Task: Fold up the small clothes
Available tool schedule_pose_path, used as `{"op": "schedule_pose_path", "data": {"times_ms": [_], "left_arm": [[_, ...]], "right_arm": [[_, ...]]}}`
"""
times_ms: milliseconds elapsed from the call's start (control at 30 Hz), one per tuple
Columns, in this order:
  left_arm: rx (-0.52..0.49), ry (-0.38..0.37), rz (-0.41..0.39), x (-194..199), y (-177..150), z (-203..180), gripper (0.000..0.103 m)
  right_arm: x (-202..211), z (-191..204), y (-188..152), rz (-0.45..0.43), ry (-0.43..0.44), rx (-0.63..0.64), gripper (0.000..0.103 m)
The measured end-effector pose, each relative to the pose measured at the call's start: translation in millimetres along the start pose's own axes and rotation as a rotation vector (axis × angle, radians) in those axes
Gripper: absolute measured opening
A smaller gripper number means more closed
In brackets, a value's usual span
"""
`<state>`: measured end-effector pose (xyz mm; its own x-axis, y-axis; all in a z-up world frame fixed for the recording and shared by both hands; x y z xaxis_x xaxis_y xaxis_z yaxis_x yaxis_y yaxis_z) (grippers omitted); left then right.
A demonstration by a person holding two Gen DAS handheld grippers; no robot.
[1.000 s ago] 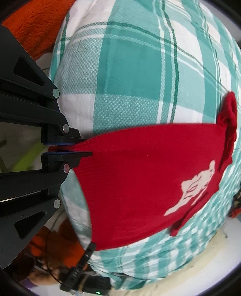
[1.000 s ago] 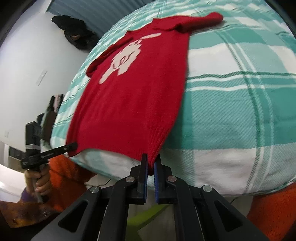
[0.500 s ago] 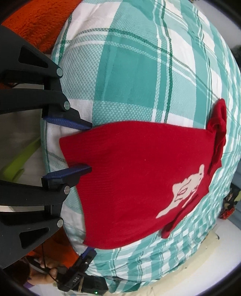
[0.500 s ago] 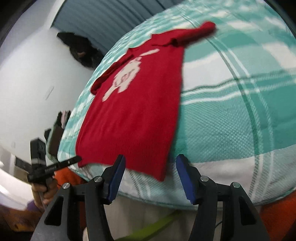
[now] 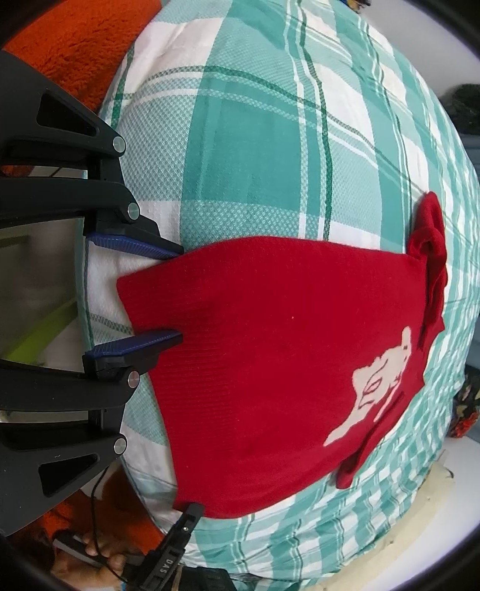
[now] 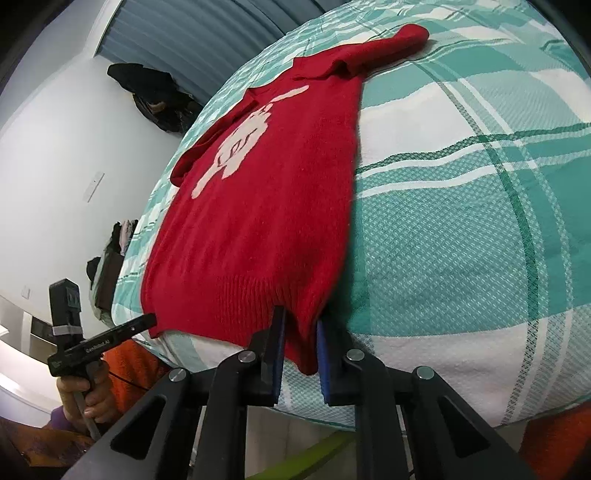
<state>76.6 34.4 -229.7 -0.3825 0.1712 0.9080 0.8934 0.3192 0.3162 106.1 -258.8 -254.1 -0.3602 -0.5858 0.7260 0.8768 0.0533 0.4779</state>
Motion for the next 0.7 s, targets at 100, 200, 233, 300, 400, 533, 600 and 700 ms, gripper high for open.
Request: {"op": "schedule_pose_path", "data": {"times_ms": [100,200,233,300,400,533,600,700], "left_arm": [[0.001,0.002,-0.001,0,0,-1,0.041],[0.001,0.007,-0.003,0,0,1,0.026],[0.005,-0.002,0.007,-2,0,2,0.008],[0.024,-0.02,0.02,-2,0,5,0.004],[0.037,-0.039,0.023,2,-1,9,0.003],[0.067,-0.047,0.037,3,-5,19,0.002],[0.095,-0.045,0.059,-3,-6,25,0.002],[0.1,-0.026,0.07,-9,-5,25,0.001]], "right_arm": [[-1,1,0,0.006,-0.015,0.017,0.014],[-1,2,0,0.013,-0.044,0.037,0.007],[0,3,0,0.019,-0.064,0.049,0.006],[1,6,-1,0.037,-0.113,0.08,0.005],[3,11,-6,0.096,-0.244,0.127,0.004],[7,9,-11,0.133,-0.333,0.105,0.004],[5,5,-12,0.154,-0.355,0.108,0.004],[-1,1,-14,0.172,-0.368,0.104,0.004]]}}
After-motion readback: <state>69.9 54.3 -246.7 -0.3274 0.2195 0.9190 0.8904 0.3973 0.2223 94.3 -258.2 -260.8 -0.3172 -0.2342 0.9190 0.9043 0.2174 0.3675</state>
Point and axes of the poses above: each gripper's, at about its wrist camera, not at the fingertips, and x roughly against the way its jaws point, z to its left, y to its top, the point moved 7 cm from there along -x, roughly the way its jaws point, and after that the axes turned 13 degrees about x, right-handed, at the moved point
